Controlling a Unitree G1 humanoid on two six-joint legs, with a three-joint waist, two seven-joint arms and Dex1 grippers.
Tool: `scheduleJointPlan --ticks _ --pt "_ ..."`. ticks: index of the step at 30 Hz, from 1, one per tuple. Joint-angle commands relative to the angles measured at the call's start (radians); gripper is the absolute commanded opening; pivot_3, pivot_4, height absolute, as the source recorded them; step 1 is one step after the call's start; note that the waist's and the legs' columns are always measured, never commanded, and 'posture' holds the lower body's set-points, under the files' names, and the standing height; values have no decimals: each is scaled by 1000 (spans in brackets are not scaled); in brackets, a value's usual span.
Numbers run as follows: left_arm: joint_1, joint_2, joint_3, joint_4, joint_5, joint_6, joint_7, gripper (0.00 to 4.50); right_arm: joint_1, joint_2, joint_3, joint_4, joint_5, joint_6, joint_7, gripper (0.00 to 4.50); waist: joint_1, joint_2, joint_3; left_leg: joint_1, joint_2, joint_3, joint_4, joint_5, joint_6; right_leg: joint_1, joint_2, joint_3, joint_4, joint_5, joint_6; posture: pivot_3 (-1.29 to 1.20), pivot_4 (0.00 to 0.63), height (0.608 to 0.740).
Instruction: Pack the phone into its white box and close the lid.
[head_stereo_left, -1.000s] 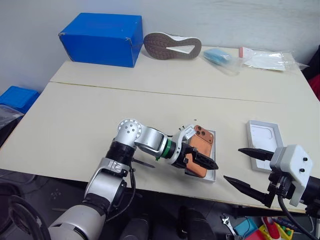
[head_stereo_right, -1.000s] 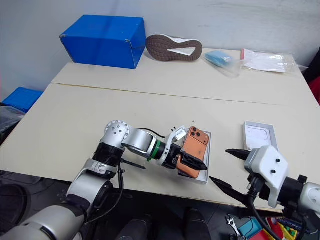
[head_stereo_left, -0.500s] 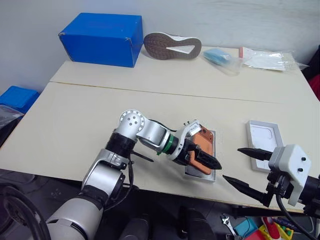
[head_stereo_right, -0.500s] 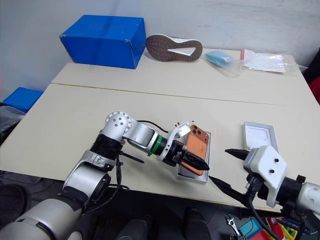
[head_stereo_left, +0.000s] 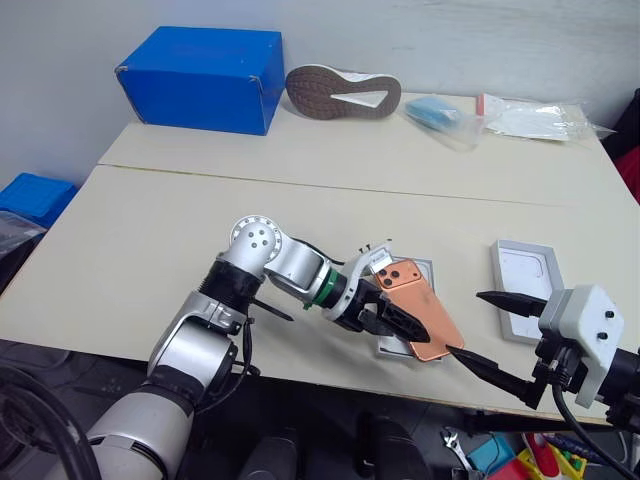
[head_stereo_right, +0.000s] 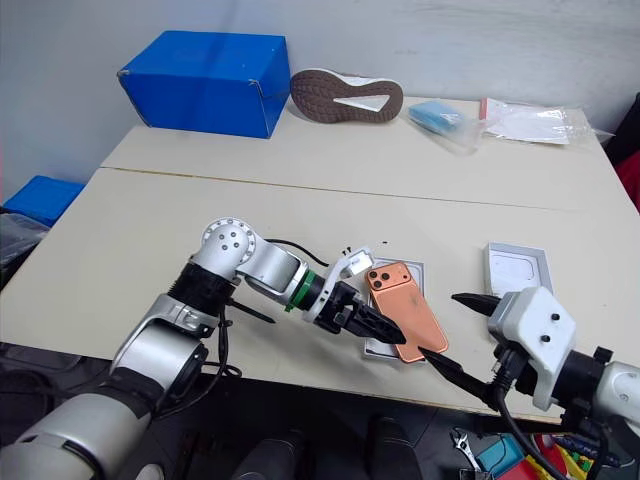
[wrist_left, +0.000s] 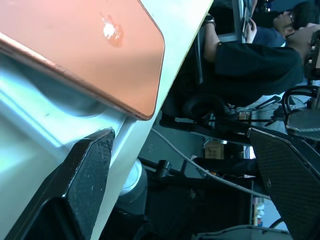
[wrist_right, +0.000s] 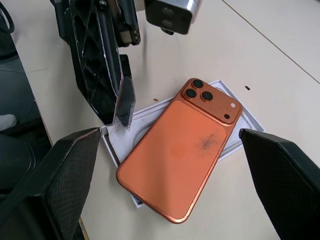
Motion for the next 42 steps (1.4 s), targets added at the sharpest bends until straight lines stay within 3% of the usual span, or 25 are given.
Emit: scheduleJointPlan --ticks 1,7,9,12,14,18,25,26,32,42 --pt "-3 5 56 -40 22 0 -52 4484 -6 5 10 0 -17 -32 5 4500 0 0 0 0 0 0 0 0 0 0 0 0 0 0 0 0 150 740" --pt "8 83 104 -118 62 0 -212 4484 -2 -13 23 27 -47 -48 43 4500 -4 0 0 0 0 0 0 0 0 0 0 0 0 0 0 0 150 740" --pt "26 117 118 -181 129 -27 -290 4484 4 -21 24 42 -56 -49 64 4500 -4 0 0 1 0 0 0 0 0 0 0 0 0 0 0 0 150 740" --pt "63 220 35 -304 329 -185 -493 4300 3 -34 42 96 -86 -47 77 4324 -8 0 0 1 0 1 -1 0 -1 0 1 0 0 0 0 0 150 740" --pt "74 271 -41 -340 461 -294 -616 3894 -7 -39 51 132 -100 -45 81 3919 -8 0 0 1 0 1 -1 0 -1 0 1 0 -1 0 0 0 150 740" --pt "91 340 -239 -343 784 -603 -845 2652 -45 -74 124 245 -206 -93 93 2566 -7 0 0 2 0 3 -1 0 -1 1 1 1 -3 0 -1 0 150 740" --pt "50 256 -298 -213 1035 -804 -999 302 -140 -120 289 401 -346 -160 111 39 -1 0 0 -1 0 1 -2 1 2 0 0 0 -5 0 -1 0 150 740" --pt "45 241 -300 -191 1067 -830 -1011 12 -149 -118 307 407 -352 -165 115 0 -1 0 0 -1 0 1 -2 1 2 0 0 0 -5 0 -1 0 150 740" --pt "17 146 -270 -57 1209 -932 -1032 12 -190 -99 368 407 -371 -157 112 0 -1 -1 1 -3 0 0 0 1 3 -1 -1 -1 -5 0 0 0 150 740" --pt "-36 4 -171 118 1320 -1007 -1030 12 -167 -67 377 315 -339 -111 104 0 0 -1 1 -4 0 -2 0 1 4 -1 -1 -4 -3 0 1 0 150 740"
